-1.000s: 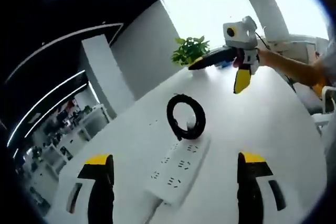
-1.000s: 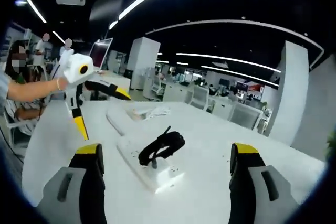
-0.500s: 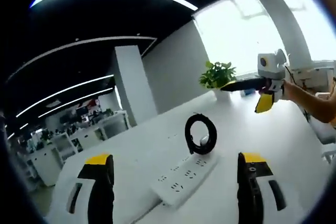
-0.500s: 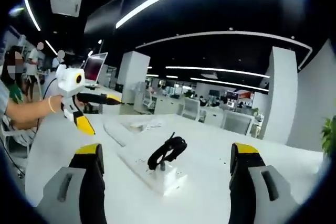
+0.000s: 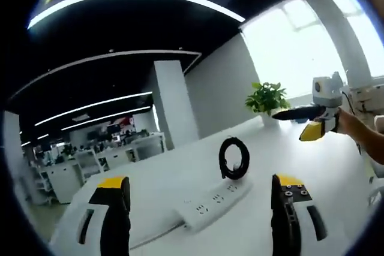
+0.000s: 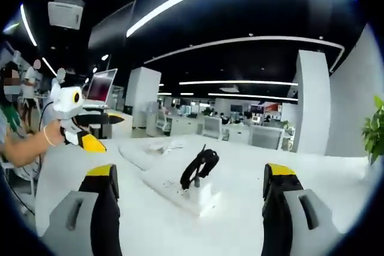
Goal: Straighten the power strip on the desk, plug the charger into it
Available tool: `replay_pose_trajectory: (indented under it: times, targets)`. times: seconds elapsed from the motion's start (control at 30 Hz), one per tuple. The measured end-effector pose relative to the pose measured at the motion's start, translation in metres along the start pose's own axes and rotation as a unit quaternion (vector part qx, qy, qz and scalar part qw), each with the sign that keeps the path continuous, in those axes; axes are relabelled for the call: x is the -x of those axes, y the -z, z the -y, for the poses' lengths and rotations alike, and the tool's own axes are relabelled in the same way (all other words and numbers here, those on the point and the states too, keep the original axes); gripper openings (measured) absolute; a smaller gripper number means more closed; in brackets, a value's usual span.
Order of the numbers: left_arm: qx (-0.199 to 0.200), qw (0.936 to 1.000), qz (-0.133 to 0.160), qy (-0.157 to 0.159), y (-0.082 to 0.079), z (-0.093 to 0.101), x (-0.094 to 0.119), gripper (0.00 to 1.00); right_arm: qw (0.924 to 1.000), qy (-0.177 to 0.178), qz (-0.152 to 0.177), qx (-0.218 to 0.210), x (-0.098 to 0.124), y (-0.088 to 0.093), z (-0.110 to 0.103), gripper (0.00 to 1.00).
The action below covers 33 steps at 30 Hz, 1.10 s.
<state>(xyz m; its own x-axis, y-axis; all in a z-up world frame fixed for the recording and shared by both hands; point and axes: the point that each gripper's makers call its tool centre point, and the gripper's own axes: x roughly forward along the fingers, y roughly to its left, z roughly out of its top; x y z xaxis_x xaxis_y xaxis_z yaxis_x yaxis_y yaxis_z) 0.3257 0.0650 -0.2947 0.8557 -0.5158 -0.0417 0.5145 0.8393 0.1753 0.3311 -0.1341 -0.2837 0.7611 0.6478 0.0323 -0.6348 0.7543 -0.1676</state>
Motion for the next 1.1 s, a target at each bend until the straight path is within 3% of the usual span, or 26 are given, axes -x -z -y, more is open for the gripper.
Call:
replay_pose_trajectory:
  times: [0.1,0.37,0.47,0.63,0.77,1.0,1.1]
  targets:
    - [0.015,0.9999,0.005,0.007,0.002,0.005,0.006,0.99,1.0,0.004,-0.002,0.003,0.007,0.002,-0.007,1.0]
    - [0.045,0.9986,0.019,-0.023,0.008,0.009,0.025,0.99,0.9996,0.015,0.022,-0.013,0.027,-0.004,-0.018,1.0]
    - [0.063,0.9968,0.034,-0.036,0.007,0.006,0.032,0.99,0.9995,0.023,0.011,-0.021,0.033,0.003,-0.02,0.99]
    - [0.088,0.9948,0.033,-0.04,0.014,0.006,0.041,0.99,0.9991,0.032,0.006,-0.027,0.041,0.015,-0.022,0.99]
    - [0.084,0.9948,0.021,-0.054,0.025,0.006,0.047,0.99,0.9986,0.043,0.0,-0.032,0.049,0.026,-0.022,0.99]
    - [0.079,0.9937,0.001,-0.08,0.043,0.008,0.059,0.99,0.9969,0.059,-0.051,-0.014,0.066,0.054,-0.026,0.97]
    - [0.089,0.9931,-0.034,-0.069,0.06,0.016,0.065,0.99,0.9963,0.059,-0.061,-0.012,0.073,0.059,-0.03,0.96]
